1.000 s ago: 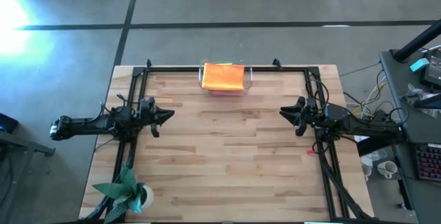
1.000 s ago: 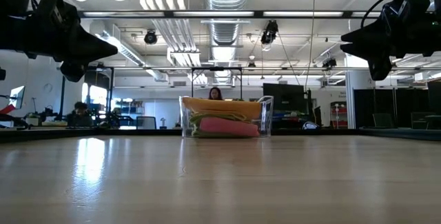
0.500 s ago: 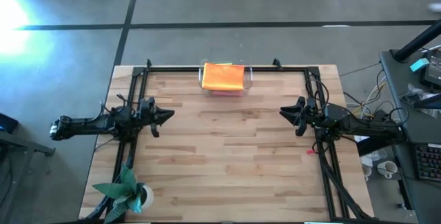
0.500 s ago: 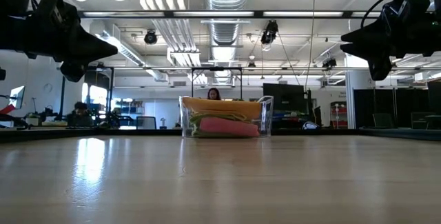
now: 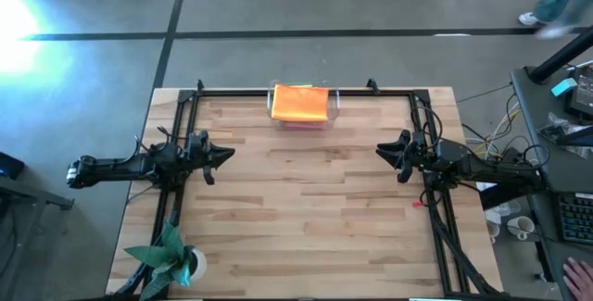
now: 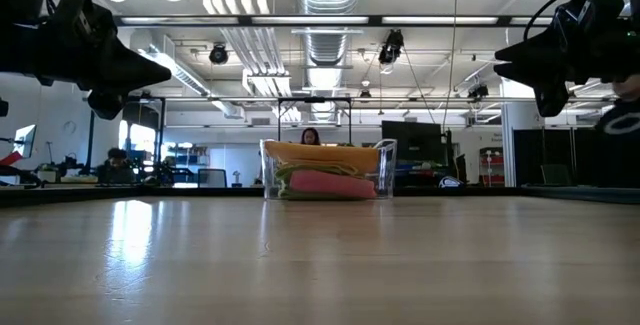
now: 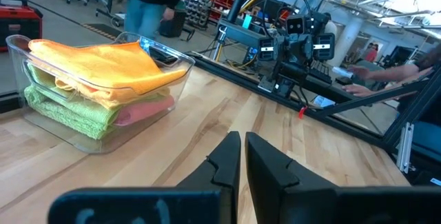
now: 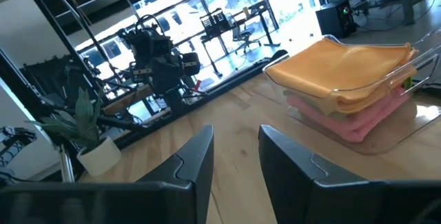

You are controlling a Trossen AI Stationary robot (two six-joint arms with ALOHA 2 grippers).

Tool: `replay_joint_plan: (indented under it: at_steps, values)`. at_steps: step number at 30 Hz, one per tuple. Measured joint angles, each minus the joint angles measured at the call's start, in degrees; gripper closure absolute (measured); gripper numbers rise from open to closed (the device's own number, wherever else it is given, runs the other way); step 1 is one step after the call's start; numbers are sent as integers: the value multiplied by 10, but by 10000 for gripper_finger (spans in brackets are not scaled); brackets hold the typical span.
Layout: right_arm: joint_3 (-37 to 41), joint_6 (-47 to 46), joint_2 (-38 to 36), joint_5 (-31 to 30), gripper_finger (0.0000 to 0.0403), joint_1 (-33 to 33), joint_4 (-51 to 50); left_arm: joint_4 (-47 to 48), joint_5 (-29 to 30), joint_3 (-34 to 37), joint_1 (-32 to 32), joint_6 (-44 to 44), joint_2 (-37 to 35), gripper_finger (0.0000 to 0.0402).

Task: Fold microfiber towels
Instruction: Return to Home Position

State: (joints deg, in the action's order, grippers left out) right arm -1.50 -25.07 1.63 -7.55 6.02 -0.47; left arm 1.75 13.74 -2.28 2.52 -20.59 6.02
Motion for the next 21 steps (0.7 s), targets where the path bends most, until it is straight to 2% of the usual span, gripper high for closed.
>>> replay_joint_plan:
  at_steps: [21]
  values:
    - [0, 0, 0, 0, 296, 0, 0, 0, 0, 0, 0, 0, 0, 393]
